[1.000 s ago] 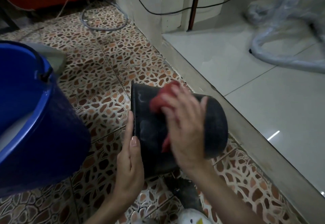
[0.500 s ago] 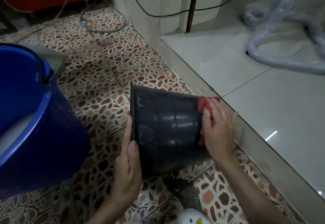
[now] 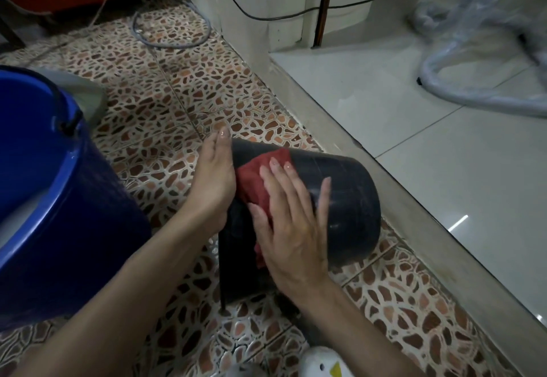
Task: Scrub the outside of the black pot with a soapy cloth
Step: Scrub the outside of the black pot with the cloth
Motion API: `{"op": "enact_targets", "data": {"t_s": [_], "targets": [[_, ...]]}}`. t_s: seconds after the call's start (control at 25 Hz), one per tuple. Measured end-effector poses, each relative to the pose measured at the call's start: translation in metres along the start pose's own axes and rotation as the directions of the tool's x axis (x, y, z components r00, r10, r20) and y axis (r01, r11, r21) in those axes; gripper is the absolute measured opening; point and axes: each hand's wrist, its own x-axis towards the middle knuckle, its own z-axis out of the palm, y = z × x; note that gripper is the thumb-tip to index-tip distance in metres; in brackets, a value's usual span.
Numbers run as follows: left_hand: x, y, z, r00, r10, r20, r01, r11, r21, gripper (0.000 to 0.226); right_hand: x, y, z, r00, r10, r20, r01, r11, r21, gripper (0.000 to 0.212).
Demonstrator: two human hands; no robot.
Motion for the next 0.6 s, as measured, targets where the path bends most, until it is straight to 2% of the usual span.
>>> {"op": "enact_targets", "data": {"t_s": [0.08, 0.16, 0.28, 0.36, 0.4, 0.48, 0.56, 0.6], "targets": [[-0.001, -0.005, 0.001, 1.0, 0.01, -0.017, -0.01, 1.0, -0.004, 0.052, -0.006, 0.028, -0.003, 0.997, 0.078, -0.012, -0.079, 0.996, -0.032, 0.056], [-0.004, -0.007, 0.0, 0.998, 0.001, -0.059, -0.001, 1.0, 0.004, 0.051, -0.012, 0.064, -0.006, 0.972, 0.23, -0.041, -0.23, 0.973, 0.002, 0.053], [-0.009, -0.009, -0.001, 0.996, 0.04, -0.085, -0.044, 0.998, -0.046, 0.051, -0.018, 0.111, -0.016, 0.852, 0.522, -0.048, -0.491, 0.827, 0.273, 0.041], [-0.013, -0.014, -0.003, 0.993, 0.061, -0.101, -0.067, 0.996, -0.055, 0.05, -0.012, 0.113, -0.027, 0.796, 0.598, -0.094, -0.513, 0.749, 0.419, 0.037], [-0.016, -0.017, -0.004, 0.991, 0.082, -0.11, -0.087, 0.995, -0.042, 0.05, -0.005, 0.1, -0.032, 0.81, 0.567, -0.149, -0.45, 0.764, 0.462, 0.037], [-0.026, -0.025, -0.006, 0.983, 0.163, -0.088, -0.165, 0.986, -0.016, 0.05, 0.006, 0.056, -0.032, 0.899, 0.388, -0.202, -0.251, 0.836, 0.488, 0.041], [-0.037, -0.033, -0.008, 0.968, 0.243, -0.053, -0.245, 0.969, -0.024, 0.05, 0.008, 0.01, -0.018, 0.981, 0.126, -0.147, -0.069, 0.938, 0.34, 0.045], [-0.041, -0.036, -0.009, 0.963, 0.263, -0.051, -0.264, 0.964, -0.018, 0.049, 0.006, -0.006, -0.009, 0.996, 0.035, -0.086, -0.013, 0.97, 0.244, 0.044]]}}
